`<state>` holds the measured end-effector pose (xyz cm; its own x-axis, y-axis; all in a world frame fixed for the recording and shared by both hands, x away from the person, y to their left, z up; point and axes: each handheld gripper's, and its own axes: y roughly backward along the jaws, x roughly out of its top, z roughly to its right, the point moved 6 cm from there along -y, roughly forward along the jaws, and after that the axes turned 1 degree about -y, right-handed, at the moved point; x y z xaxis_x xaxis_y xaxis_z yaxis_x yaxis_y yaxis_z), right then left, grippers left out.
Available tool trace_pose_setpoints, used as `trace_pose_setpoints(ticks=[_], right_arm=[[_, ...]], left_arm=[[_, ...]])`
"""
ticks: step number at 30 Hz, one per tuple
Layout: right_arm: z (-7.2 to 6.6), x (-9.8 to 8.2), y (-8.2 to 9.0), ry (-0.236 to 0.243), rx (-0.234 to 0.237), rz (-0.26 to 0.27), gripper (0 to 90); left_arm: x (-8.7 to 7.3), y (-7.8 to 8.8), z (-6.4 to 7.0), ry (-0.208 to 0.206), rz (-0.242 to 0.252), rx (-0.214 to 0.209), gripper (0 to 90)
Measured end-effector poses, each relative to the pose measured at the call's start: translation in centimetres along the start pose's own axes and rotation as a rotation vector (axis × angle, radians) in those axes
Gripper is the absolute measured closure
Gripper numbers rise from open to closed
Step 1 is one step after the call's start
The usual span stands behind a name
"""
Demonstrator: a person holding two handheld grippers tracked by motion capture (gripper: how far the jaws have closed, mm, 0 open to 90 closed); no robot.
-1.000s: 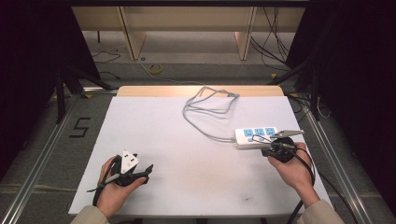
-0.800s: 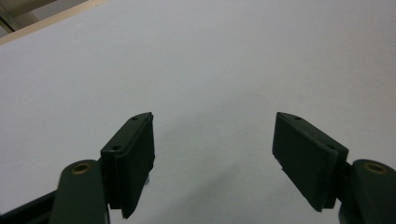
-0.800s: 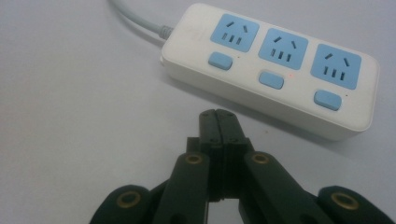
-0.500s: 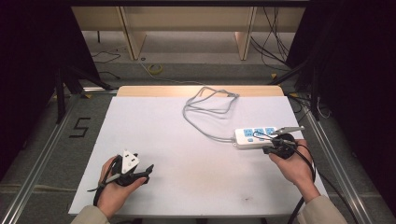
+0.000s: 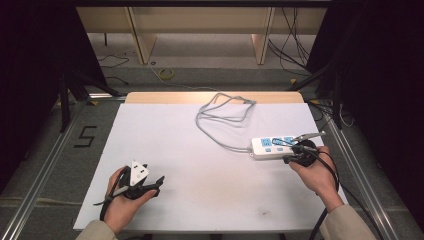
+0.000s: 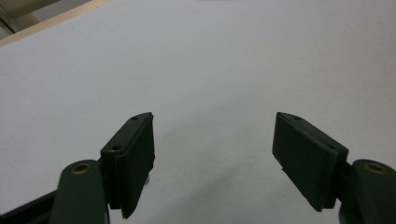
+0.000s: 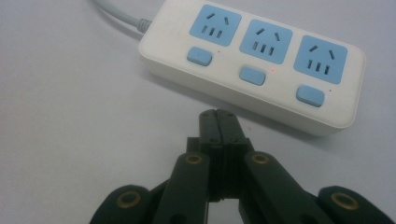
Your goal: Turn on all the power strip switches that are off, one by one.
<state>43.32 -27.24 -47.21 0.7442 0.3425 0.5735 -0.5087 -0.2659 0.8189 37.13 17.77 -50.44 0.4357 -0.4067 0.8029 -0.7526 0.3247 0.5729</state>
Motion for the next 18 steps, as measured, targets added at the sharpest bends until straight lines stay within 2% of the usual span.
trace_pose_setpoints(ticks=[18], right_arm=[[1.06,0.54,-0.03,-0.029,-0.008,-0.017,90.0]], left_arm=[[0.05,-0.08,0.1,-0.01,-0.002,-0.002,29.5]])
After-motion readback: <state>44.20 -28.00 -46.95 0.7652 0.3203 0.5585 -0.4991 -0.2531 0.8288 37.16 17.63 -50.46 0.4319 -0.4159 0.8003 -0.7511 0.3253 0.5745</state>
